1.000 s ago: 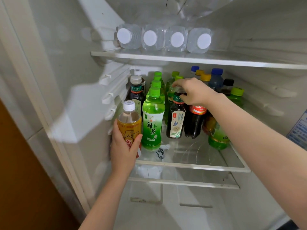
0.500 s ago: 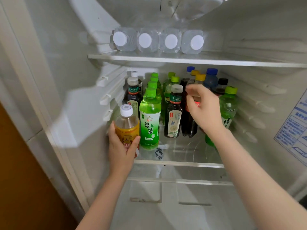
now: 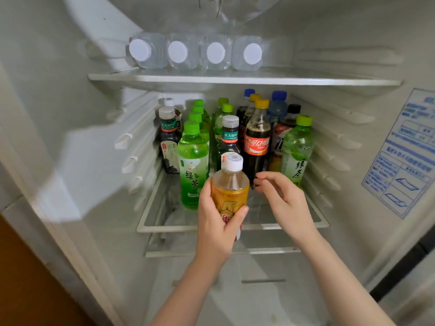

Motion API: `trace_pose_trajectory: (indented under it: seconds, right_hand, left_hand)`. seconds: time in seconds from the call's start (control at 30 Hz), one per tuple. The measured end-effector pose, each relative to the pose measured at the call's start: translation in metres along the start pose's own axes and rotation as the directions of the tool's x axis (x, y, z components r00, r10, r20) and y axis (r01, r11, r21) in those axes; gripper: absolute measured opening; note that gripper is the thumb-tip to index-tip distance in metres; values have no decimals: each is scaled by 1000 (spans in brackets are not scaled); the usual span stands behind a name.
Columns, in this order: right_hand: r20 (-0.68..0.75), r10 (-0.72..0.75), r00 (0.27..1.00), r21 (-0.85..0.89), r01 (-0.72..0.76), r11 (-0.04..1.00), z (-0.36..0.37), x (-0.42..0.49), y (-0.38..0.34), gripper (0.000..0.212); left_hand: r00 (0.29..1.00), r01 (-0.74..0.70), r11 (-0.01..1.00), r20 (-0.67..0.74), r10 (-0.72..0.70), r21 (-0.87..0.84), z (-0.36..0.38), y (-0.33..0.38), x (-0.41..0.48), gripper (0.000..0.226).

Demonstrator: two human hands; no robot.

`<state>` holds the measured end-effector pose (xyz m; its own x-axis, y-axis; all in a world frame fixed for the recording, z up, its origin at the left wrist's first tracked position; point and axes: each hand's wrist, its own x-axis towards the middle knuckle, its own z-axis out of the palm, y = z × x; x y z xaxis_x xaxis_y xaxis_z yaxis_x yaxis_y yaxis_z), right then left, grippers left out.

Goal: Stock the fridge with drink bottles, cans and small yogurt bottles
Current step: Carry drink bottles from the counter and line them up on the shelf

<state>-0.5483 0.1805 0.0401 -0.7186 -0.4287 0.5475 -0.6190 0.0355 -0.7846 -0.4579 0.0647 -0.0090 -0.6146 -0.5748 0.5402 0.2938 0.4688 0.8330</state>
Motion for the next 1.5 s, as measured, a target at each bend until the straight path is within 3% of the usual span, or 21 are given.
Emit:
trace_pose_trajectory:
  seconds: [0.17,0.3,0.4,0.53,0.63,1.1,1.33,1.5]
  right_hand:
    - [-93,112,989,-58,-117,991,-24,-3,21,19]
    - [-131,151,980,-403,-192,895,-39,-17,55,20]
    - [-81,67,994,-649,-104,754,-44,-32,79,18]
    - [-70,-84,994,-769,0,639,-42,-49,98,20]
    - [-88,-123,988,-792,5,611,-36,-52,102,31]
    - [-110,-122,986,-762,-5,648,-35,-55,106,33]
    - [-201,90,975,-693,-207,691,-27,-42,93,37]
    - [-93,58,994,-660,-106,744,-17,-26,89,39]
  left_hand:
    - [997,57,998,45,-58,25,39,-1,21,88]
    - [983,122,992,136,-125,33,58,-6,35,91]
    - [963,146,987,220,-157,64,61,-15,36,96]
    - [976,81,980,186,-115,183,55,-28,26,93]
    - [967,104,985,216,-132,140,53,-33,24,88]
    - [970,170,985,169,-174,41,62,-35,27,72]
    - [974,167,979,134,-183,118,61,-39,22,71]
    - [984,151,979,72,-162,140,65,-41,22,65]
